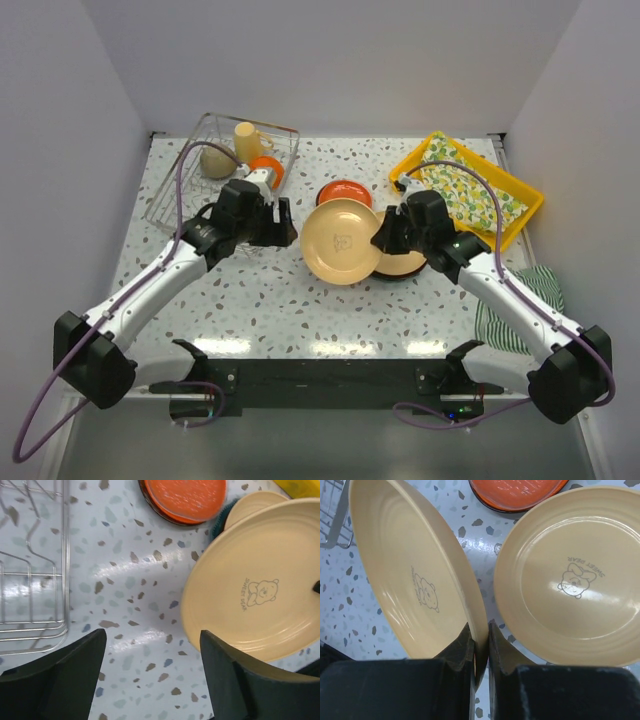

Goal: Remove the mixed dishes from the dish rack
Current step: Place the plate at the center of the board.

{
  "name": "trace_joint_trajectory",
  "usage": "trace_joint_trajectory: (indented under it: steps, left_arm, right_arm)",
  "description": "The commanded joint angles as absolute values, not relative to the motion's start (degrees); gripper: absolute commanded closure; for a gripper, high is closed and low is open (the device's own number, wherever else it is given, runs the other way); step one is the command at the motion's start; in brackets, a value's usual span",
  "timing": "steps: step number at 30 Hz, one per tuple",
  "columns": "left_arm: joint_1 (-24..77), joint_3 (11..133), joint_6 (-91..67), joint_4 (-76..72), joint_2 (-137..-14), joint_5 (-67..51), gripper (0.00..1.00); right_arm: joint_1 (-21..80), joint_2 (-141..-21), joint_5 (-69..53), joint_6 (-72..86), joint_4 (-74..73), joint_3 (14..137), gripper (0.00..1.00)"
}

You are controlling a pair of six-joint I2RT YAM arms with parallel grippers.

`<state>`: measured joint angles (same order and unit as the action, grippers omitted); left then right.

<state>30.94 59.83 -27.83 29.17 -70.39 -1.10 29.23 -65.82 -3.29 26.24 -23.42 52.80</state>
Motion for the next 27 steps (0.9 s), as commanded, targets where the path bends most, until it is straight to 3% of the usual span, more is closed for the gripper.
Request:
trace_joint_trajectory:
  steps: [1, 9, 12, 19, 27]
  left_arm:
    - [31.1, 64.1, -21.9, 30.8, -65.0, 11.7, 0.11]
    - [31.2, 60.9, -12.5, 29.1, -52.6, 27.5, 0.01]
    - [31.2, 59.9, -10.3, 29.1, -48.3, 30.4, 0.00]
    - [31.2, 58.9, -9.8, 32.9, -42.9, 32.3, 0.00]
    - [31.2, 57.8, -10.5, 36.6, -40.3, 32.2, 0.00]
  right_arm:
    - [29.1, -64.6, -0.2, 24.3, -24.9, 55.9, 1.00]
    - [23.7, -66.5, 0.1, 24.1, -28.0, 57.6, 1.00]
    - [17.8, -67.1, -6.0, 25.9, -27.0, 56.6, 1.00]
    - [6.0, -70.0, -14.6, 30.1, -24.3, 54.1, 1.00]
    - [0.6, -74.7, -17.9, 31.4, -24.8, 52.8, 1.00]
